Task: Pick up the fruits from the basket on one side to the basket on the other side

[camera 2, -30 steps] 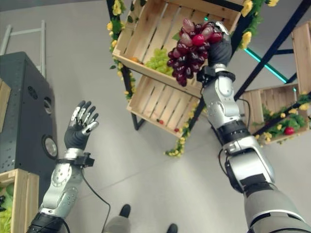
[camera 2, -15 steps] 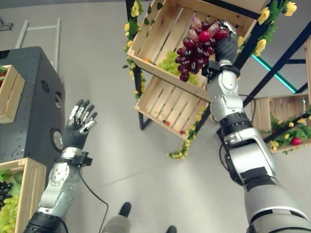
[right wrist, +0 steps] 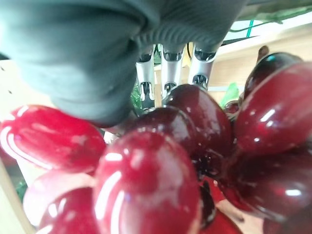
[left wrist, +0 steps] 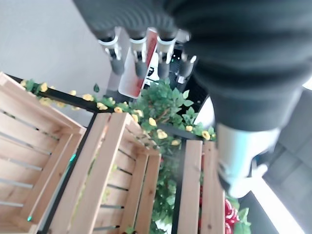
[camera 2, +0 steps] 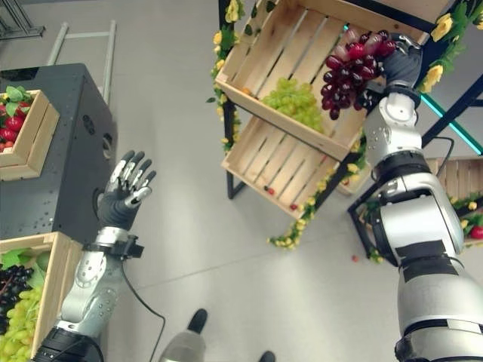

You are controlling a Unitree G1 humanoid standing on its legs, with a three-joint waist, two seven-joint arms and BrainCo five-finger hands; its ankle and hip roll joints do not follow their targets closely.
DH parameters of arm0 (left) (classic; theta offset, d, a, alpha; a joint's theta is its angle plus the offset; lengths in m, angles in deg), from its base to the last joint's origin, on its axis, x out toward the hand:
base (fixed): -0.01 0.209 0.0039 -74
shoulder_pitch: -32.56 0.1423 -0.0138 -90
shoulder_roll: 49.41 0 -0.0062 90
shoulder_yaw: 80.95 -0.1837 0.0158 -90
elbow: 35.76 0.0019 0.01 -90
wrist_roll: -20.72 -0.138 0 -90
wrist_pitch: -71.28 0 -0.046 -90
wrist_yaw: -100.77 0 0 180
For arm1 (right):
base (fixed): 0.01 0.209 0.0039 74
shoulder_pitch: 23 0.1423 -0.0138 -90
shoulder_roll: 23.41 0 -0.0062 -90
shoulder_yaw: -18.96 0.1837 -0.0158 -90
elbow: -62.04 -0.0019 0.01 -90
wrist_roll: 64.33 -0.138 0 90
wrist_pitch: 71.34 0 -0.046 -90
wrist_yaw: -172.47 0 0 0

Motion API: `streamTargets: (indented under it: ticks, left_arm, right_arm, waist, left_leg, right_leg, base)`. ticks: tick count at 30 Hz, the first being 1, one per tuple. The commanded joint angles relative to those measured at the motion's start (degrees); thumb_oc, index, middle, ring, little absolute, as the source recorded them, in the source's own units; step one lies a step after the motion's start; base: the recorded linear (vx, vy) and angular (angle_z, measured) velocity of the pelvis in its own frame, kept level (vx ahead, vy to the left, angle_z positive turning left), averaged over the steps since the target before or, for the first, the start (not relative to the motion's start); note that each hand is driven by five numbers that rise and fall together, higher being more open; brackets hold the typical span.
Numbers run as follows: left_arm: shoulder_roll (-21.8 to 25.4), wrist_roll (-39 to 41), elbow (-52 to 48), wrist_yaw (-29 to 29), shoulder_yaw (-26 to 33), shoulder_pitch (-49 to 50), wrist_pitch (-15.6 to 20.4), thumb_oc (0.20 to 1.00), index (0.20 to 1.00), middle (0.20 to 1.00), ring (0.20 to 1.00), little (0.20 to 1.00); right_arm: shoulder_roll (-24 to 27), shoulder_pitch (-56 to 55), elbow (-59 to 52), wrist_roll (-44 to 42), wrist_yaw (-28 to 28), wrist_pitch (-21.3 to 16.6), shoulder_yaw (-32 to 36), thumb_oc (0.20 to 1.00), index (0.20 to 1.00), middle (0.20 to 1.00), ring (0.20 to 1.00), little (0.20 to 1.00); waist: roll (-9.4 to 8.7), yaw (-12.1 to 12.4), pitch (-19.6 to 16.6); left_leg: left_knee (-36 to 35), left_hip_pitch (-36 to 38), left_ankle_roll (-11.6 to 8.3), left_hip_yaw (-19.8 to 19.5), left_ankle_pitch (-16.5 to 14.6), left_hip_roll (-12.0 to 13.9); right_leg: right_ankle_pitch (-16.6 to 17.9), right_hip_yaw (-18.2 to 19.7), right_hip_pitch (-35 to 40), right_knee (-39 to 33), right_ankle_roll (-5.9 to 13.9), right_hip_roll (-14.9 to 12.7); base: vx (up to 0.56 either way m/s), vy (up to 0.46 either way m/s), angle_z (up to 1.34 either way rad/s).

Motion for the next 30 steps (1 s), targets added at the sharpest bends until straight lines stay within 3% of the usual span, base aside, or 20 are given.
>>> streamTargets:
  ticks: [1, 7, 8, 9, 11, 15, 17, 18, 19, 22, 26, 27, 30]
  left_arm:
    - [2.8, 0.4, -4.4, 0.0, 0.7, 0.3, 3.8, 1.0, 1.0, 1.0, 1.0, 1.0]
    - [2.5, -1.1, -3.7, -1.6, 2.2, 0.4, 3.7, 1.0, 1.0, 1.0, 1.0, 1.0]
    - [3.4, -2.1, -3.1, -1.9, 2.3, -0.6, 4.1, 1.0, 1.0, 1.0, 1.0, 1.0]
    - [3.4, -2.1, -3.1, -1.9, 2.3, -0.7, 4.1, 1.0, 1.0, 1.0, 1.0, 1.0]
    - [3.8, -3.5, -2.2, -2.8, 2.5, -2.3, 4.9, 1.0, 1.0, 1.0, 1.0, 1.0]
    - [3.3, -3.1, -2.3, -2.9, 3.0, -2.8, 5.3, 1.0, 1.0, 1.0, 1.0, 1.0]
    - [3.1, -2.1, -1.6, -2.5, 1.8, -4.6, 5.9, 1.0, 1.0, 1.0, 1.0, 1.0]
    - [3.1, -2.1, -1.6, -2.5, 1.8, -4.6, 5.9, 1.0, 1.0, 1.0, 1.0, 1.0]
    - [3.3, -2.2, -1.6, -2.3, 1.4, -5.5, 6.0, 1.0, 1.0, 1.0, 1.0, 1.0]
    - [3.0, -1.6, -1.3, -1.7, 1.2, -5.5, 6.1, 1.0, 1.0, 1.0, 1.0, 1.0]
    - [1.8, -1.4, -0.9, -1.2, 1.7, -4.6, 5.6, 1.0, 1.0, 1.0, 1.0, 1.0]
    - [1.7, -1.5, -1.0, -1.0, 1.7, -4.3, 5.3, 1.0, 1.0, 1.0, 1.0, 1.0]
    - [1.4, -0.8, -1.9, -0.4, 1.5, -3.3, 4.7, 1.0, 1.0, 1.0, 1.0, 1.0]
  right_arm:
    - [1.0, 0.7, -10.0, -1.7, 0.0, -6.6, -0.1, 0.2, 0.2, 0.2, 0.2, 0.2]
    - [-0.9, -7.1, -22.2, -0.1, -0.8, -8.2, 3.8, 0.2, 0.2, 0.2, 0.2, 0.2]
    - [-1.1, -8.1, -23.2, 1.0, -0.8, -7.7, 3.9, 0.2, 0.2, 0.2, 0.2, 0.2]
    - [-1.1, -8.0, -23.3, 1.0, -0.8, -7.6, 4.0, 0.2, 0.2, 0.2, 0.2, 0.2]
    - [-1.9, -8.2, -22.0, 1.6, -1.0, -7.3, 4.7, 0.2, 0.2, 0.2, 0.2, 0.2]
    - [-1.6, -7.2, -21.6, 1.4, -0.4, -6.8, 4.3, 0.2, 0.2, 0.2, 0.2, 0.2]
    - [-0.1, -6.0, -21.7, 1.1, -0.6, -7.0, 3.7, 0.2, 0.2, 0.2, 0.2, 0.2]
    - [-0.1, -6.0, -21.7, 1.1, -0.6, -7.0, 3.7, 0.2, 0.2, 0.2, 0.2, 0.2]
    - [0.5, -5.5, -21.8, 1.3, -0.9, -7.2, 3.6, 0.2, 0.2, 0.2, 0.2, 0.2]
    - [0.9, -5.6, -22.0, 1.2, -0.7, -7.2, 3.5, 0.2, 0.2, 0.2, 0.2, 0.2]
    - [1.5, -6.3, -22.8, 1.4, 0.2, -6.8, 2.3, 0.2, 0.2, 0.2, 0.2, 0.2]
    - [1.2, -6.5, -23.1, 1.5, 0.4, -6.7, 1.9, 0.2, 0.2, 0.2, 0.2, 0.2]
    - [-0.6, -6.6, -24.1, 2.1, 0.1, -7.4, 1.5, 0.2, 0.2, 0.2, 0.2, 0.2]
  waist:
    - [-4.06, 0.0, -3.1]
    - [-3.1, -0.5, -2.9]
    - [-2.36, -1.5, -1.9]
    - [-2.42, -1.4, -1.9]
    - [-1.25, -2.1, -0.3]
    - [-0.26, -3.2, 0.1]
    - [-0.03, -5.8, 1.0]
    - [0.07, -5.8, 1.0]
    - [0.11, -6.9, 1.0]
    - [-0.43, -7.4, 0.2]
    - [-1.21, -8.1, -2.9]
    - [-1.3, -8.2, -3.4]
    - [-1.44, -7.9, -4.2]
  left_leg:
    - [1.6, 0.6, 2.35, 1.0, -2.8, -3.7]
    - [4.8, 0.4, 4.61, 1.6, -5.5, -6.4]
    - [6.2, 1.0, 5.44, 1.7, -6.6, -7.0]
    - [6.4, 0.9, 5.53, 1.8, -6.7, -7.1]
    - [7.7, 2.8, 6.74, 2.7, -8.3, -7.3]
    - [5.9, 6.1, 6.55, 2.4, -8.8, -6.3]
    - [4.1, 8.8, 5.69, 0.8, -9.5, -6.2]
    - [4.1, 8.9, 5.67, 0.7, -9.5, -6.2]
    - [3.4, 9.9, 5.17, -0.2, -10.0, -5.8]
    - [2.7, 11.0, 4.51, -0.4, -11.3, -5.3]
    - [5.0, 12.8, 3.17, 0.3, -15.1, -2.1]
    - [6.1, 13.4, 2.73, 0.3, -15.1, -1.1]
    - [14.4, 12.0, -0.86, -0.8, -5.1, 1.0]
  right_leg:
    - [1.4, 1.9, -2.3, 2.5, 3.66, -2.7]
    - [1.1, 4.3, -4.3, 9.4, 5.02, -5.9]
    - [3.5, 5.1, -7.6, 17.0, 5.79, -7.5]
    - [3.3, 5.3, -8.0, 17.5, 5.9, -7.7]
    - [7.4, 6.0, -11.4, 26.3, 6.85, -9.6]
    - [7.7, 5.5, -16.6, 23.8, 6.06, -10.1]
    - [8.8, 7.8, -19.6, 13.2, 6.29, -8.6]
    - [8.8, 7.8, -19.4, 13.0, 6.27, -8.5]
    - [9.8, 9.7, -20.7, 8.2, 7.03, -8.0]
    - [10.0, 10.4, -19.6, 6.3, 7.11, -7.2]
    - [8.5, 9.0, -17.4, 7.4, 5.75, -5.9]
    - [7.6, 8.6, -17.1, 7.8, 5.19, -5.2]
    - [5.1, 7.1, -13.5, 8.6, 2.86, -2.3]
  base:
    - [0.0, 0.057, -0.04]
    - [0.01, 0.148, -0.05]
    - [0.0, 0.123, -0.04]
    - [0.01, 0.191, -0.04]
    - [0.06, 0.176, -0.04]
    - [0.18, 0.043, -0.17]
    - [0.23, -0.061, 0.01]
    - [0.26, -0.094, 0.27]
    - [0.24, -0.111, 0.34]
    - [0.23, -0.123, 0.4]
    - [0.33, -0.194, 0.45]
    - [0.28, -0.235, 0.34]
    - [0.31, -0.27, -0.14]
